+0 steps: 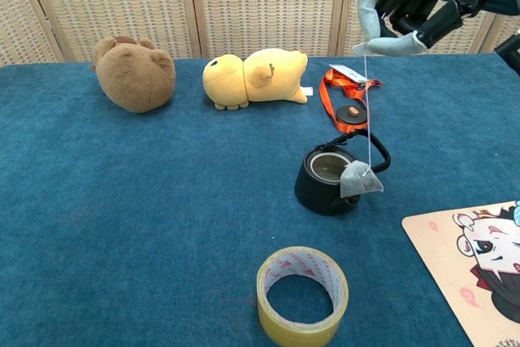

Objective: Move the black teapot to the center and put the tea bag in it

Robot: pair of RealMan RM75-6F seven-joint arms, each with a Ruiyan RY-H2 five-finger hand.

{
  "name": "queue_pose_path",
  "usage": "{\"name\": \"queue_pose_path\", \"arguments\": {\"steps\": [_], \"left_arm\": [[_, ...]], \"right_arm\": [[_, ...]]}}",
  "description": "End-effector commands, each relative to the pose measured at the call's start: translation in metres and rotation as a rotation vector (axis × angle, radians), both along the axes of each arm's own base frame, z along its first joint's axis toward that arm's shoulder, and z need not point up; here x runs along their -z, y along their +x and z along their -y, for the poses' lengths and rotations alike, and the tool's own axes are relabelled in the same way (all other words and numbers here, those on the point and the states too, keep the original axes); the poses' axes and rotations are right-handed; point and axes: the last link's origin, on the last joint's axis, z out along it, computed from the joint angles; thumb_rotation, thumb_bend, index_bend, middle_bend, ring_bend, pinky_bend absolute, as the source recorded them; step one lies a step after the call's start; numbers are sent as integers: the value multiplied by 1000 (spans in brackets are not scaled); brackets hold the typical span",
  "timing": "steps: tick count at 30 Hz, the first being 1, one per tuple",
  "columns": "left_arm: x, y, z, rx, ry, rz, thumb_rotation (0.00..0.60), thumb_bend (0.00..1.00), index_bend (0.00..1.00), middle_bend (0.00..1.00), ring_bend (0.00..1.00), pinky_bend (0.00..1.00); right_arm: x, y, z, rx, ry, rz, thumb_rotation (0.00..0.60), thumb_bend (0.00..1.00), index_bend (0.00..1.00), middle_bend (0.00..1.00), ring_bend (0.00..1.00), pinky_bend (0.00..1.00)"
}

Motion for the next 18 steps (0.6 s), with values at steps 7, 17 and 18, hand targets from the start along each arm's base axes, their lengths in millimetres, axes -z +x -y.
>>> {"name": "queue_pose_path", "arguments": {"steps": [7,17,18], "left_arm": [[1,-2,1,-4,-2,3,600,259,0,0,0,0],[2,-4,2,-14,-4,4,600,260,0,0,0,0],[2,-5,2,-14,-3,4,600,259,0,0,0,0]], "right_arm": [[-4,7,8,-9,-18,-1,600,724,689,777,875,973],[-2,12,15,-6,-20,-11,600,724,691,777,876,974],[-2,12,16,-5,-20,-11,600,724,691,777,876,974]]}}
